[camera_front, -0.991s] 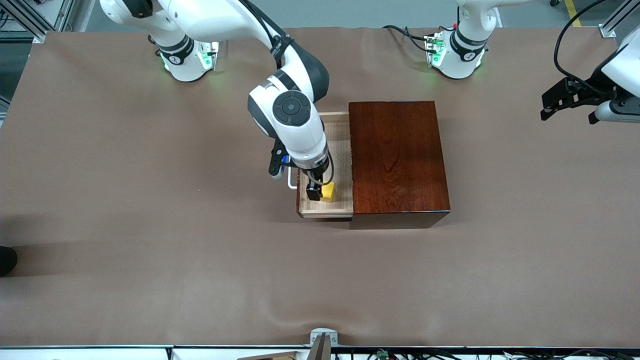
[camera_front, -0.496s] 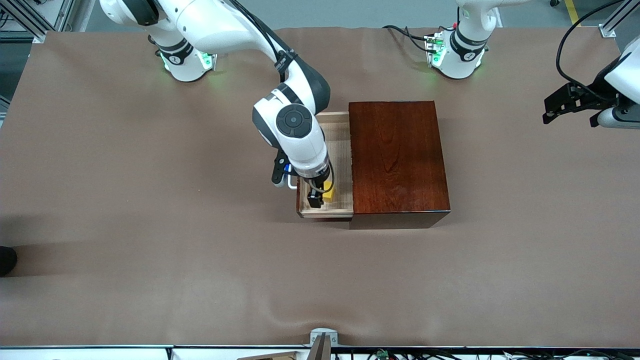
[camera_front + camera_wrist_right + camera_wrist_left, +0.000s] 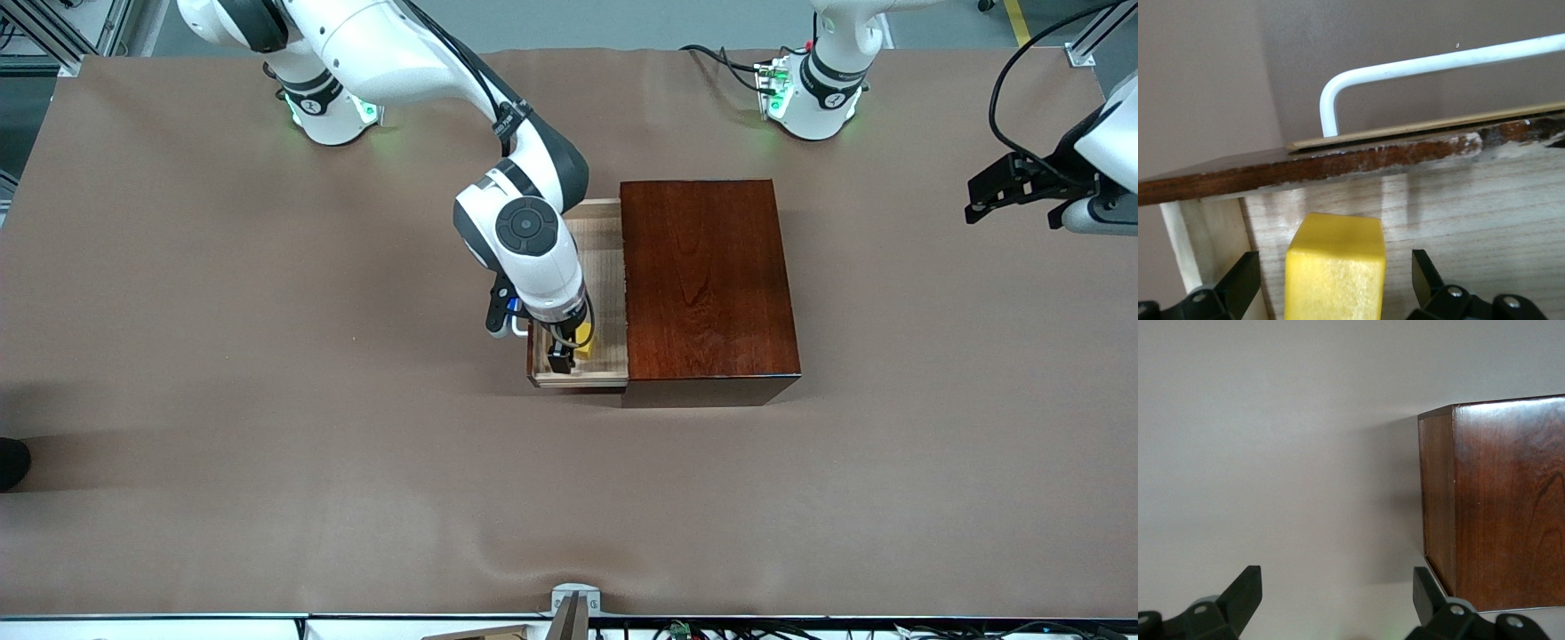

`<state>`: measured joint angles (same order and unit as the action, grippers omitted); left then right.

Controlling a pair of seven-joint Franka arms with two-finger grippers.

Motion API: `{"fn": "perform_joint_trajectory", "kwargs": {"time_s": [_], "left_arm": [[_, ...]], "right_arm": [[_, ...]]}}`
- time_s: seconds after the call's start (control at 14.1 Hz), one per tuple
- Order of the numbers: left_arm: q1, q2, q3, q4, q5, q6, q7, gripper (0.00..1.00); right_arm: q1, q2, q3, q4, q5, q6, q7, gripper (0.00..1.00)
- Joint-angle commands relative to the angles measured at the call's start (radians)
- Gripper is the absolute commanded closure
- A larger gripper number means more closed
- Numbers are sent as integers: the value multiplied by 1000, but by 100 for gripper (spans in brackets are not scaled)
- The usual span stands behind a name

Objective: Open drawer, take yellow block, close drawer
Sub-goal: 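Close the right gripper on the yellow block and lift it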

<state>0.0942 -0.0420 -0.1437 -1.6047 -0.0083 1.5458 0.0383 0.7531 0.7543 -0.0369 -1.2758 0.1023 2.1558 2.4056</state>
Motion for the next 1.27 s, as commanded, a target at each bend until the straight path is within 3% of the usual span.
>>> {"fn": "perform_joint_trajectory", "kwargs": {"time_s": [0.0, 0.14, 0.21, 0.42, 0.78, 0.99, 1.06, 1.2], "left_arm": [[16, -4, -10, 6, -19, 11, 6, 0], [16, -1, -10, 6, -10, 11, 8, 0], [16, 1, -10, 8, -9, 13, 8, 0], [10, 28, -10, 14, -21, 39, -23, 0], [-37, 94, -22, 64, -18, 40, -291, 0], [-115, 122, -22, 78, -18, 39, -519, 0], [-158, 141, -22, 80, -15, 39, -641, 0], [-256, 181, -20, 92, -12, 39, -856, 0]], "right_arm": [[6, 14, -8, 29, -1, 1, 6, 39], [0, 13, -8, 32, -1, -1, -3, 63], [-4, 10, -6, 33, 2, -2, -9, 69], [-6, -13, -5, 36, 10, -30, -10, 71], [-37, -82, 3, 173, 31, -299, -77, 71], [-86, -179, 0, 170, 71, -411, -314, 74], [-101, -205, -5, 167, 77, -465, -442, 83], [-144, -233, -9, 159, 74, -557, -677, 89]]}}
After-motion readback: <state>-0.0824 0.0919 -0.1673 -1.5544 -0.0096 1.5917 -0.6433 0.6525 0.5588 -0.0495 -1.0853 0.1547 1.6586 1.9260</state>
